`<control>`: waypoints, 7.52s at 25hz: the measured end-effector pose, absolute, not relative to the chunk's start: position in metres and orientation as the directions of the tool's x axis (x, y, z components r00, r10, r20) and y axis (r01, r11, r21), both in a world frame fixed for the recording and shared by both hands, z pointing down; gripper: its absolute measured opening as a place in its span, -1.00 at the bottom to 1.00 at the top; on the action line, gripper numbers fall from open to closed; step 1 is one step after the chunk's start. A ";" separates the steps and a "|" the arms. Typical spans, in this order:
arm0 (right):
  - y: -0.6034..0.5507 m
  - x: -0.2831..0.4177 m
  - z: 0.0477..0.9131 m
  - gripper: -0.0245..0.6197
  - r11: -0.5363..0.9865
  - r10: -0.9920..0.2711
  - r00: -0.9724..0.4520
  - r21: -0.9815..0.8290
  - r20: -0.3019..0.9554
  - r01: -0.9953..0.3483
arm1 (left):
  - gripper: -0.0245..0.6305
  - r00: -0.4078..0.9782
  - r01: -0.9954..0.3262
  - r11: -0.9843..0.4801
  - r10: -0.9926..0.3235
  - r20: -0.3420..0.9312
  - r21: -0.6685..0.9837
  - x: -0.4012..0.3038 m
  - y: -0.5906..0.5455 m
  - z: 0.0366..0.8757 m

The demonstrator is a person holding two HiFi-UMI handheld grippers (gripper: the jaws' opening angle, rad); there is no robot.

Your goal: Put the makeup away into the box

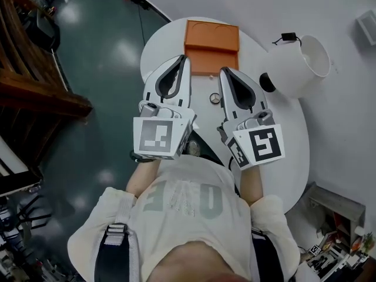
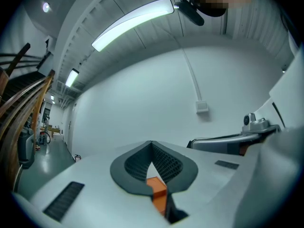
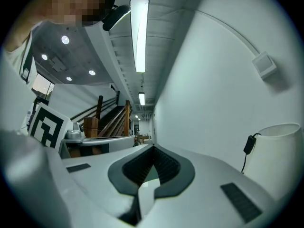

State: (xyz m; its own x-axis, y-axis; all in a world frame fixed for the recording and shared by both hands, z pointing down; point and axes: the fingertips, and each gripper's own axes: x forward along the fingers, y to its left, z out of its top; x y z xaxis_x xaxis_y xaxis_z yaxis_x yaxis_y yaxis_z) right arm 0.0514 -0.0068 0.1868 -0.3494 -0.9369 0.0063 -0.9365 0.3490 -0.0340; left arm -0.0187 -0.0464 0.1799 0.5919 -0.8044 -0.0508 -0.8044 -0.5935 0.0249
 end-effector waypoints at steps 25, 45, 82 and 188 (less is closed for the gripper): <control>0.003 0.194 0.513 0.03 0.340 -0.670 -0.299 -0.077 0.680 -0.937 | -0.90 0.669 -0.742 -0.670 -0.740 0.073 0.007 0.034 -0.044 0.243; -0.005 0.198 0.500 -0.18 0.336 -0.712 -0.311 -0.083 0.629 -0.938 | -0.90 0.662 -0.746 -0.666 -0.739 0.128 0.010 0.045 -0.057 0.262; -0.175 0.017 0.465 -0.19 0.924 -0.310 -0.608 0.080 0.731 -0.375 | -0.90 0.420 -0.907 -0.413 -0.890 0.175 0.077 -0.088 -0.179 0.310; -0.045 0.060 0.246 -0.27 0.300 -0.952 -0.298 0.026 0.069 -0.954 | -0.90 0.590 -0.808 -0.589 -0.804 0.073 0.031 -0.012 -0.098 0.247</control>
State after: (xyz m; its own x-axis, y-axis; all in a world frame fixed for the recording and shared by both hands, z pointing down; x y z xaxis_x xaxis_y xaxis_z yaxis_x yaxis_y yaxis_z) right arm 0.0598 -0.0453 0.2463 -0.2979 -0.9521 0.0692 -0.9535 0.3002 0.0255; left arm -0.0123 -0.0985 0.2470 0.5895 -0.8045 0.0727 -0.8075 -0.5890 0.0305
